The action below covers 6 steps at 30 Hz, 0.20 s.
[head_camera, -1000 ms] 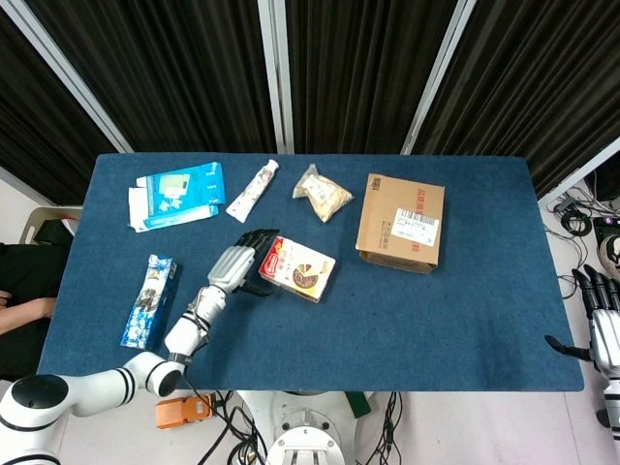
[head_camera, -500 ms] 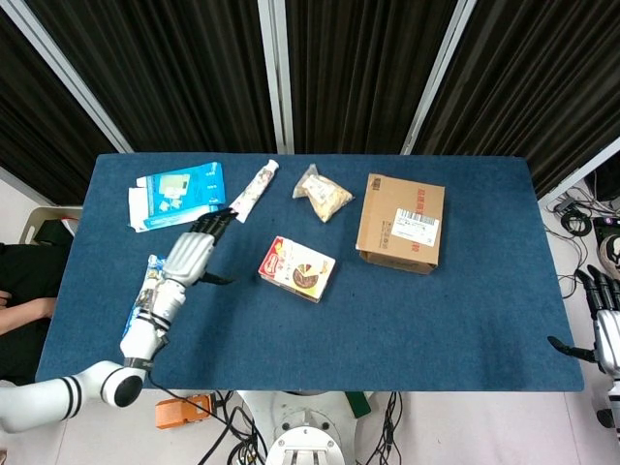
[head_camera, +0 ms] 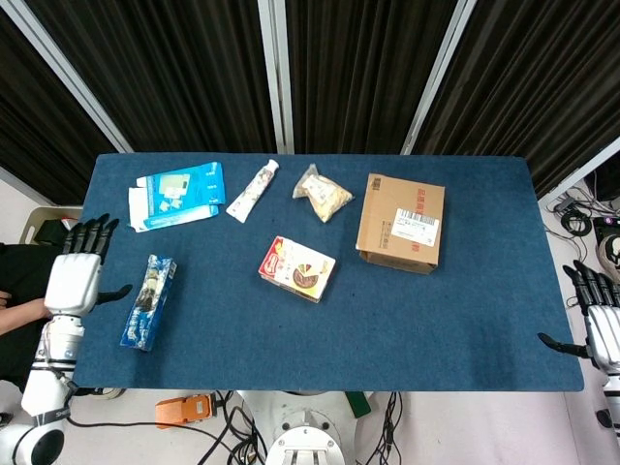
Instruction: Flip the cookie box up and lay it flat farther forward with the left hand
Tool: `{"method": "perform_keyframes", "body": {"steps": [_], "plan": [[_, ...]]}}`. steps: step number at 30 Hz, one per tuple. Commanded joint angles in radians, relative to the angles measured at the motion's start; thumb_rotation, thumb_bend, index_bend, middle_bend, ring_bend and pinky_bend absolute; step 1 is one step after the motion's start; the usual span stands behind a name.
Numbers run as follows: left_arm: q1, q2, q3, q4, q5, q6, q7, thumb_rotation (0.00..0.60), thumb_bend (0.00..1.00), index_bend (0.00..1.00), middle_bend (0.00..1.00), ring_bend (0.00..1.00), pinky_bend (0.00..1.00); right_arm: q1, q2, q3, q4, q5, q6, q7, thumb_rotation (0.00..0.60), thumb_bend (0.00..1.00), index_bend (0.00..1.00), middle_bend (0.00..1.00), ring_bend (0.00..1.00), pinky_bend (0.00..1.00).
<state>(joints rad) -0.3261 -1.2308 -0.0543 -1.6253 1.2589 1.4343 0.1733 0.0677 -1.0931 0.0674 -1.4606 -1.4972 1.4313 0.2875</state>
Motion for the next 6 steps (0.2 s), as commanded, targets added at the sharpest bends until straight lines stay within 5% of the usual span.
{"method": "perform_keyframes", "body": {"steps": [1, 6], "plan": [[0.062, 0.028, 0.031, -0.01, 0.008, 0.042, -0.025, 0.6, 0.0, 0.0, 0.0, 0.0, 0.0, -0.003, -0.006, -0.003, 0.001, -0.011, 0.014, -0.001, 0.6, 0.1, 0.0, 0.0, 0.0, 0.0], [0.157, 0.048, 0.064, -0.007, 0.024, 0.115, -0.083, 0.6, 0.0, 0.0, 0.0, 0.0, 0.0, -0.002, -0.014, -0.008, -0.01, -0.027, 0.026, -0.018, 0.6, 0.1, 0.0, 0.0, 0.0, 0.0]]}}
